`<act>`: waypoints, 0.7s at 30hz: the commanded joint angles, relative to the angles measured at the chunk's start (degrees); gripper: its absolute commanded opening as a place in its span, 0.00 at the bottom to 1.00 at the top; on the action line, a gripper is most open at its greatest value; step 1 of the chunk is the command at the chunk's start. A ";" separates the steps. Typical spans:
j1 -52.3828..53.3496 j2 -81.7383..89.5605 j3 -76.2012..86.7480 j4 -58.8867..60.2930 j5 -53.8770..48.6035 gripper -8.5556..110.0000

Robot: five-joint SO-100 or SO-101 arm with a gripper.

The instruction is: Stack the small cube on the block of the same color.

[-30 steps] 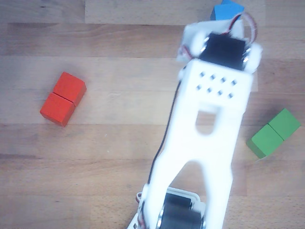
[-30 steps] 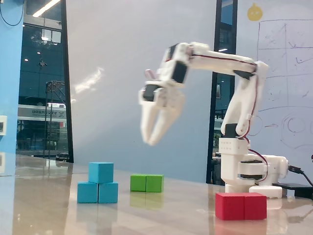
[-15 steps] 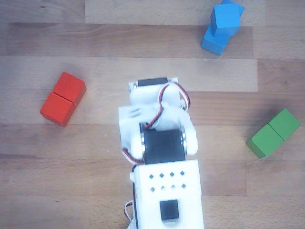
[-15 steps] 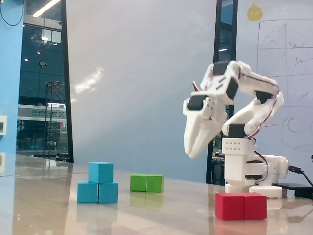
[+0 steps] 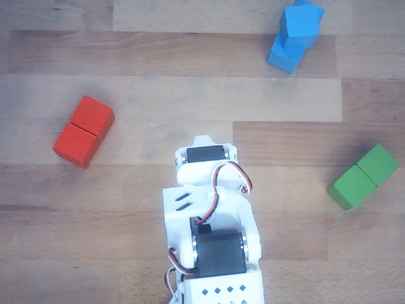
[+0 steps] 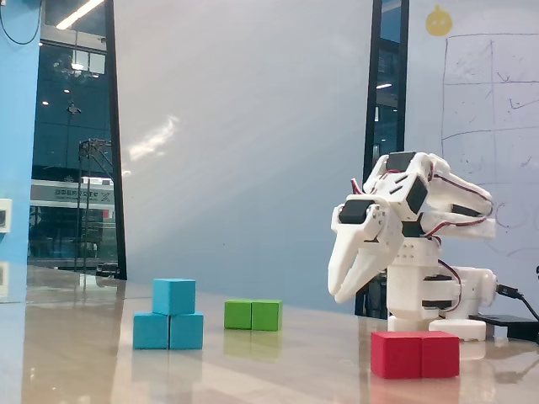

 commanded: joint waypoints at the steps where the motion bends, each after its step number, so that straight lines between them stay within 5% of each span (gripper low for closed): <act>1: 4.13 2.55 0.79 -1.32 0.53 0.09; 21: 7.65 14.50 5.45 5.54 0.70 0.09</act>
